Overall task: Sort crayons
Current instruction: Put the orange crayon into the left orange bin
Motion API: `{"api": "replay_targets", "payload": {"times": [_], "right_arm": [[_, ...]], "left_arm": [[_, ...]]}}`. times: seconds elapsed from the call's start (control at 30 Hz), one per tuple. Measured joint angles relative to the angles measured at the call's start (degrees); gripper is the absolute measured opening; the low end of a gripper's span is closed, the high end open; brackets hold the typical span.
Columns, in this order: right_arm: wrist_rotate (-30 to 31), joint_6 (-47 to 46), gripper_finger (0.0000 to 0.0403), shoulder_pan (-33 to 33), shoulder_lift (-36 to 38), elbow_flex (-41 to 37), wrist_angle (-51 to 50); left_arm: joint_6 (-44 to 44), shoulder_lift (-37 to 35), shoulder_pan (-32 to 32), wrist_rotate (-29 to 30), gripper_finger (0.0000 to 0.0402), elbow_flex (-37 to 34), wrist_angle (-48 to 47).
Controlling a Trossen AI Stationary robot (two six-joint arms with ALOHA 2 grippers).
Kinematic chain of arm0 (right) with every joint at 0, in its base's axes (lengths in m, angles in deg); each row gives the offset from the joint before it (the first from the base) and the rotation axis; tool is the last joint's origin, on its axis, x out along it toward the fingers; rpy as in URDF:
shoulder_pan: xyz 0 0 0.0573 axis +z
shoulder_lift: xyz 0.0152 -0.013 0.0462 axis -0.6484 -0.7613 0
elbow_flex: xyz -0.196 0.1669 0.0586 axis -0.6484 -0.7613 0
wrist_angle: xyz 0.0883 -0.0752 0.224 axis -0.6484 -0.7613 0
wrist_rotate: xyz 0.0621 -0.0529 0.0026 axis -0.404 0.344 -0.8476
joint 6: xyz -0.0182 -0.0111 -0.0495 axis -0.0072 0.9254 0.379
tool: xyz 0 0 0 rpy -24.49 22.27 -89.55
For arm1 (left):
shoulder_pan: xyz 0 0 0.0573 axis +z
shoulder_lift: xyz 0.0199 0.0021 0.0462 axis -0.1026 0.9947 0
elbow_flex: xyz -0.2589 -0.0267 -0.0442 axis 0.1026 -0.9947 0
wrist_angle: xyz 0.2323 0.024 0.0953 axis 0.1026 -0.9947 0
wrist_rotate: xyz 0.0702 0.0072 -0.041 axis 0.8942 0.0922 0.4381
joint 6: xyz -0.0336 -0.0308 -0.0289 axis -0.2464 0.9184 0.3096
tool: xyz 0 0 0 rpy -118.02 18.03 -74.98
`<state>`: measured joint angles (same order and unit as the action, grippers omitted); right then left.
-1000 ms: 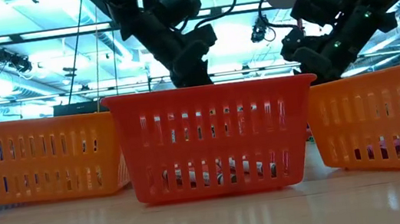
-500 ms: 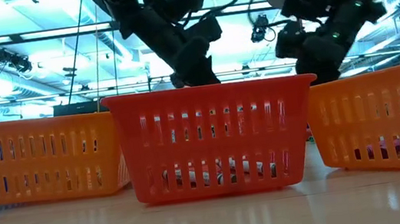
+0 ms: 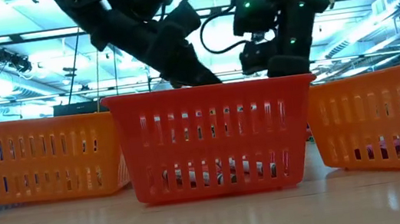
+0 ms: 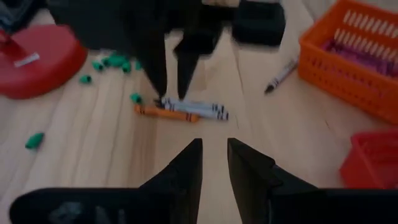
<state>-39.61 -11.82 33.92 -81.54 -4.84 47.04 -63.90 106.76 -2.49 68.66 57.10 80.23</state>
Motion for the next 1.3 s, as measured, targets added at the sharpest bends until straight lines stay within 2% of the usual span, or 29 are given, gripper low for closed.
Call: {"api": "replay_targets", "payload": {"times": [0.17, 0.57, 0.8, 0.93, 1.07, 1.17, 1.3], "right_arm": [[-0.2, -5.5, 0.0105, -0.9, -3.1, 2.6, -6.0], [-4.6, -14.6, 0.0105, -0.8, -7.9, 3.0, -6.6], [-6.4, -15.7, 0.0105, -0.8, -7.5, 3.0, -7.3], [-6.8, -7.7, 0.0105, 0.4, -6.8, 3.0, -5.5], [-0.8, 2.7, 0.0105, 1.8, -6.8, 3.0, -5.1], [5.4, 3.0, 0.0105, 2.1, -6.6, 3.0, -4.8], [8.4, 3.1, 0.0105, 2.0, -6.0, 3.0, -3.7]], "left_arm": [[1.6, -0.2, -1.2, 0.2, 0.0086, -3.4, 3.5], [5.4, -0.3, -2.1, 1.6, 0.0086, -4.9, 4.9], [6.9, -0.3, -2.1, 1.6, 0.0086, -4.9, 4.5], [6.9, -0.3, -2.1, 1.5, 0.0086, -4.9, 4.4], [7.4, 0.2, -1.9, 1.9, 0.0086, -4.9, 4.6], [10.7, 1.3, -1.4, 5.3, 0.0086, -4.9, 4.8], [15.0, 3.3, 0.6, 10.2, 0.0086, -4.9, 4.8]]}}
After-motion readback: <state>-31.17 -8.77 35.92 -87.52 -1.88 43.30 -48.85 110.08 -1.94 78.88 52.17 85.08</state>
